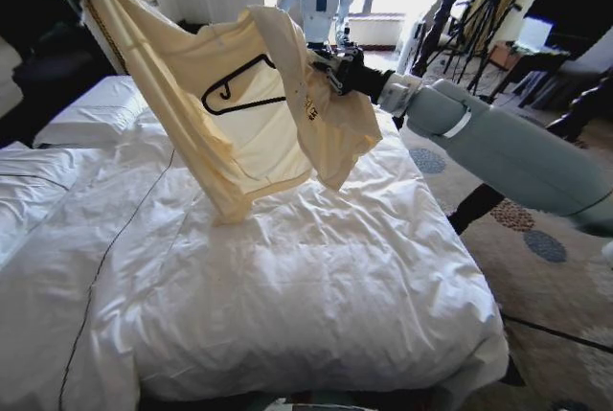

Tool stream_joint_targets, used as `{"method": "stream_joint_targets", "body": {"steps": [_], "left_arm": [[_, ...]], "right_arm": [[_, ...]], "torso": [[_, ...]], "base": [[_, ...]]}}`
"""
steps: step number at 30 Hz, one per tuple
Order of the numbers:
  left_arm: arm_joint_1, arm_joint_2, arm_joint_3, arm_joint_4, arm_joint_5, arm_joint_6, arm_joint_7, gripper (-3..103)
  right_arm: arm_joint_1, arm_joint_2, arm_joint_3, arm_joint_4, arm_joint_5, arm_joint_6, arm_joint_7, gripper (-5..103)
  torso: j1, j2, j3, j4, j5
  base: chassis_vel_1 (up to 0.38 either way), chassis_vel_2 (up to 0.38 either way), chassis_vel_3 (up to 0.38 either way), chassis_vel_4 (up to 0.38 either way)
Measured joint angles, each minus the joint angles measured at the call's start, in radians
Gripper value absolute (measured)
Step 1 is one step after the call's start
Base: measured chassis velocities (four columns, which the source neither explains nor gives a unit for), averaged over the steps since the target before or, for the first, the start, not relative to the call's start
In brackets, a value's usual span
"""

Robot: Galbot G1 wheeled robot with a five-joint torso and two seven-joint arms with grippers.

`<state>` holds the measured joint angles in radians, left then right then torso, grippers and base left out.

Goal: Pick up the clothes from the bed and hang them on the clothes hanger.

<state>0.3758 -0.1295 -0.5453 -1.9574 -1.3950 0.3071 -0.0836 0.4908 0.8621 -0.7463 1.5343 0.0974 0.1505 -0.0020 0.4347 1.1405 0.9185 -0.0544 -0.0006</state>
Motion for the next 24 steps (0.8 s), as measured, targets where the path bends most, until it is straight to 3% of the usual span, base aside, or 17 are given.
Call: {"method": "stream_joint_targets", "body": {"steps": [6, 9, 18, 24], "left_arm": [[-0.005, -0.007, -0.003, -0.074, -0.001, 0.027, -0.016, 0], [0.016, -0.036, -0.002, -0.132, 0.000, 0.039, -0.049, 0], [0.076, -0.074, 0.001, -0.211, 0.016, 0.041, -0.070, 0], [0.135, -0.101, -0.019, -0.269, 0.017, 0.050, -0.097, -1]], "right_arm": [[-0.018, 0.084, -0.001, 0.002, -0.003, -0.101, 0.063, 5], [-0.032, 0.162, -0.009, -0.012, -0.003, -0.172, 0.095, 5], [-0.060, 0.324, -0.019, -0.069, 0.005, -0.238, 0.129, 5], [-0.077, 0.372, -0.012, -0.105, 0.063, -0.258, 0.190, 5]], "torso": [[0.000, 0.000, 0.000, 0.0001, 0.0000], [0.000, 0.000, 0.000, -0.0001, 0.0000], [0.000, 0.000, 0.000, 0.0003, -0.0001], [0.000, 0.000, 0.000, 0.0000, 0.0002]], "base": [[0.000, 0.000, 0.000, 0.000], [0.000, 0.000, 0.000, 0.000], [0.000, 0.000, 0.000, 0.000], [0.000, 0.000, 0.000, 0.000]]}}
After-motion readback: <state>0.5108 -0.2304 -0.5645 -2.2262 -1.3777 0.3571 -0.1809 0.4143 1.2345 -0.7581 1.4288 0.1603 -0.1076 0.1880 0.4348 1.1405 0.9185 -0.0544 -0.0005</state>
